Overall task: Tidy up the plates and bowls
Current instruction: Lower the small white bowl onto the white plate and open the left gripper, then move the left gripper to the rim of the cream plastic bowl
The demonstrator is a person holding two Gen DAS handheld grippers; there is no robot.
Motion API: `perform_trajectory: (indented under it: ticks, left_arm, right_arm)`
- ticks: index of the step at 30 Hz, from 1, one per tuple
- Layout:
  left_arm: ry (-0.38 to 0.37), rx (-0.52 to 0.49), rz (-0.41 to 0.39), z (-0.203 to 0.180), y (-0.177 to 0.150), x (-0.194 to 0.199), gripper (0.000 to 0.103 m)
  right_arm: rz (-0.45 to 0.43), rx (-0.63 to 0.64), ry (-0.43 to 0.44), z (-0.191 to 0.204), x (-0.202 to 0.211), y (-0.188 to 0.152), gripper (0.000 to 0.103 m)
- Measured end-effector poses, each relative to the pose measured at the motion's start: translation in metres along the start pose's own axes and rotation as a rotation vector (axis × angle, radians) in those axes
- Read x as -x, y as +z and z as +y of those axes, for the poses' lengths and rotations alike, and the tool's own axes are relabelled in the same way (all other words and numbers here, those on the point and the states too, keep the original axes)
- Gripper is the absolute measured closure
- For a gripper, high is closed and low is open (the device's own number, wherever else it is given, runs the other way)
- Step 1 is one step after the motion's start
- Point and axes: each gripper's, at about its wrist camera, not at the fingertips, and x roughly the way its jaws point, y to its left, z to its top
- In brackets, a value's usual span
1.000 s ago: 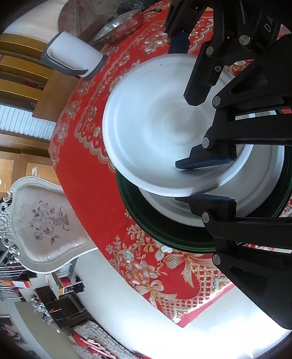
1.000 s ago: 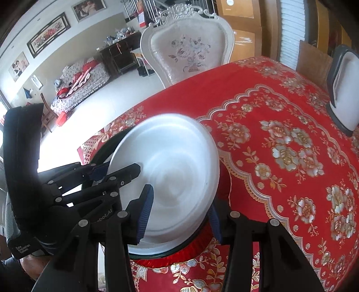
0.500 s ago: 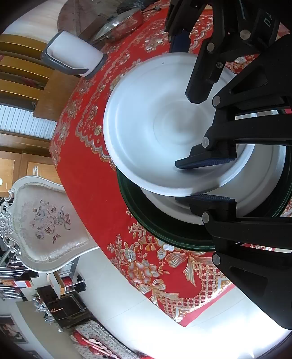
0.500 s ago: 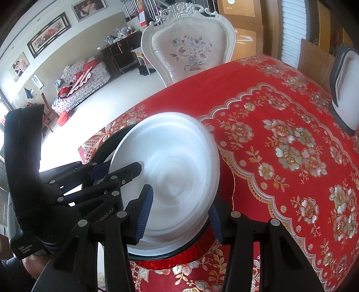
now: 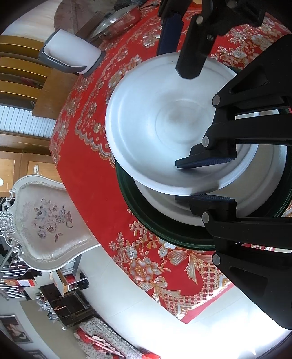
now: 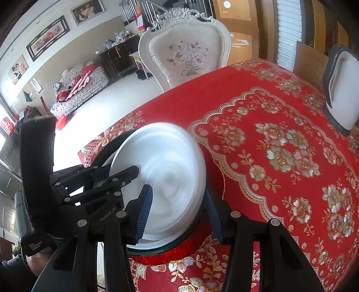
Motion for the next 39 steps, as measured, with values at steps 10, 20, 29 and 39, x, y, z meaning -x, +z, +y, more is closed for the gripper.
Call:
perform_trajectory:
  ticks: [10, 20, 29, 39]
  left_arm:
    - [-0.008, 0.014, -0.027, 0.001, 0.002, 0.002, 0.077]
    - [0.009, 0.028, -0.139, -0.003, 0.013, 0.027, 0.046]
    - [-0.058, -0.025, -0.163, -0.048, 0.017, 0.045, 0.046]
    - [-0.179, -0.213, -0.128, -0.170, -0.002, 0.044, 0.046]
  right_arm:
    - [-0.018, -0.027, 0.012, -0.010, 0.008, -0.004, 0.054]
    - [-0.054, -0.071, 0.026, -0.028, 0.025, -0.013, 0.054]
    - [-0.115, -0.162, 0.014, -0.066, 0.062, -0.038, 0.054]
    - [-0.144, -0.293, -0.064, -0.127, 0.108, -0.096, 0.052]
